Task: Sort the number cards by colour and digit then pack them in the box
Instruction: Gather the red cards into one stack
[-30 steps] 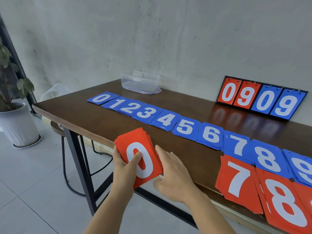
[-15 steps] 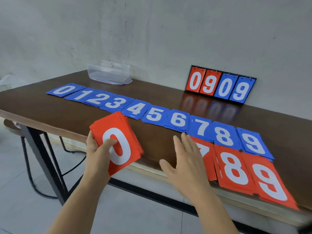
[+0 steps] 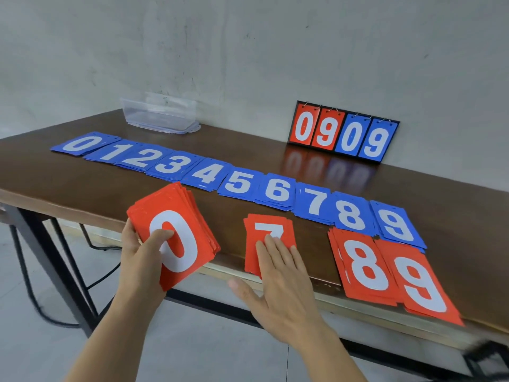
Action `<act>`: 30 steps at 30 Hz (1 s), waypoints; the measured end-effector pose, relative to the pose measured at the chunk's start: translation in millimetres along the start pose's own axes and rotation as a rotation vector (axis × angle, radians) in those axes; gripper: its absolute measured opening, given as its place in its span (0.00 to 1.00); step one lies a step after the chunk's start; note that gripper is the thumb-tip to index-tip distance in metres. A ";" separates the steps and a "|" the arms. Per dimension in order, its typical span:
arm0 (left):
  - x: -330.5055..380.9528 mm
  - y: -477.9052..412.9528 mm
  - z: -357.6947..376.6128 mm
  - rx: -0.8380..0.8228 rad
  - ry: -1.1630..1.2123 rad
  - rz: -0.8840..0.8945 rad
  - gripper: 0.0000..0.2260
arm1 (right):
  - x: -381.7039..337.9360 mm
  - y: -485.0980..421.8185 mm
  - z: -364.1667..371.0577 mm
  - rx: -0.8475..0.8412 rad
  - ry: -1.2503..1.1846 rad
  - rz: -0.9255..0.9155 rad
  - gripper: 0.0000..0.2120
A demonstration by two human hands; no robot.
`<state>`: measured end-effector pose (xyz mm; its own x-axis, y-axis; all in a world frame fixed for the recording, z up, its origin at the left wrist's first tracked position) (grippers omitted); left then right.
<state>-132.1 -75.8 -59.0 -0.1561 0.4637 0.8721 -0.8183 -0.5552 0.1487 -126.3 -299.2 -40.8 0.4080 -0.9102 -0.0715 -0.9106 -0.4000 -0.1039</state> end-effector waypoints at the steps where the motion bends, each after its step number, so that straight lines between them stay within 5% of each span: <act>1: 1.0 0.2 -2.9 0.009 0.005 -0.002 0.21 | -4.5 -4.1 0.6 0.003 -0.012 -0.027 0.49; 14: 16.7 -2.4 -33.8 0.130 0.029 0.056 0.24 | -70.3 -60.2 5.8 0.040 0.061 -0.407 0.45; 22: -4.4 -8.0 -14.1 0.101 -0.042 0.053 0.29 | -30.0 -67.5 -3.1 0.066 -0.146 -0.092 0.50; 30: -20.5 -3.6 -4.7 0.115 -0.120 -0.009 0.33 | -60.7 -72.1 -5.1 0.051 -0.349 -0.161 0.48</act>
<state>-128.6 -80.1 -79.6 -0.0759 0.3875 0.9188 -0.7493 -0.6300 0.2038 -85.7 -215.6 -23.8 0.5510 -0.7414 -0.3830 -0.8324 -0.5207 -0.1895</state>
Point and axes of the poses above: each hand's wrist, its own y-axis away from the middle knuckle, its own z-axis out of the palm, x = y × z, the point moved 7 cm from there along -y, towards the middle knuckle, and after that the axes turned 6 degrees about y, right-handed, at the moved point
